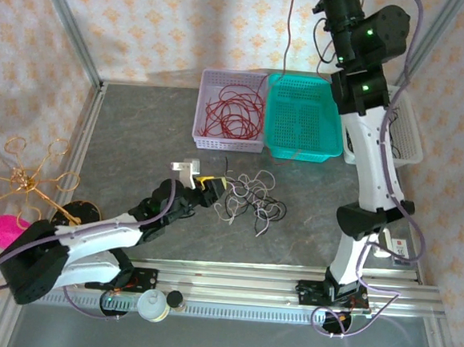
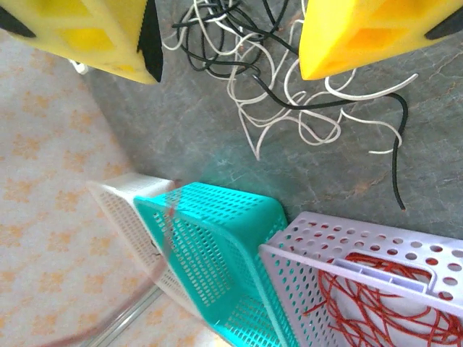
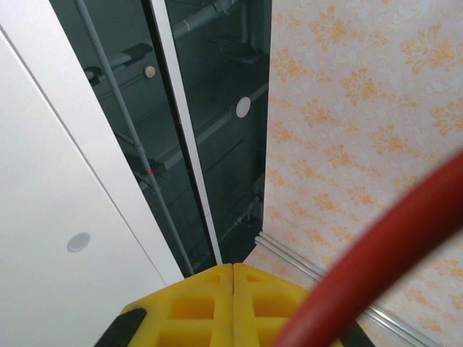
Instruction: Untangle the cables
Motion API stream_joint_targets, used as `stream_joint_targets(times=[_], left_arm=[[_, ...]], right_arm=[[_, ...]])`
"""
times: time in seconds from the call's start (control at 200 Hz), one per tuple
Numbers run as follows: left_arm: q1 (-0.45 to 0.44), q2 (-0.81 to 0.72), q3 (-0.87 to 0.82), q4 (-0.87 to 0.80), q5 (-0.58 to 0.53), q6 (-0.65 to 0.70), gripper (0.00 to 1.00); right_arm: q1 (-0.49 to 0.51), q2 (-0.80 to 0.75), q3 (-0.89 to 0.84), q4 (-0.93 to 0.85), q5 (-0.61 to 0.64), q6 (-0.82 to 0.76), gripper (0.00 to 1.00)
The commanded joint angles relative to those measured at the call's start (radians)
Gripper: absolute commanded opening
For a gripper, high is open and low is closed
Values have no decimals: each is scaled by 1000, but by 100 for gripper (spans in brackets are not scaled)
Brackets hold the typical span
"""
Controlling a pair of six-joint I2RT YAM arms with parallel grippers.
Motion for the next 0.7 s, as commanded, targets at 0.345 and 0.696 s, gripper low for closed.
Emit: stream_joint_targets(times=[0.345,0.696], left_arm=[[-5,-289,-30,-342,-6,-66,53],[-5,-299,-52,-321,-18,-89,54]], right_arm=[[12,247,94,467,27,-48,0],[38,360,97,326,-6,-319,0]])
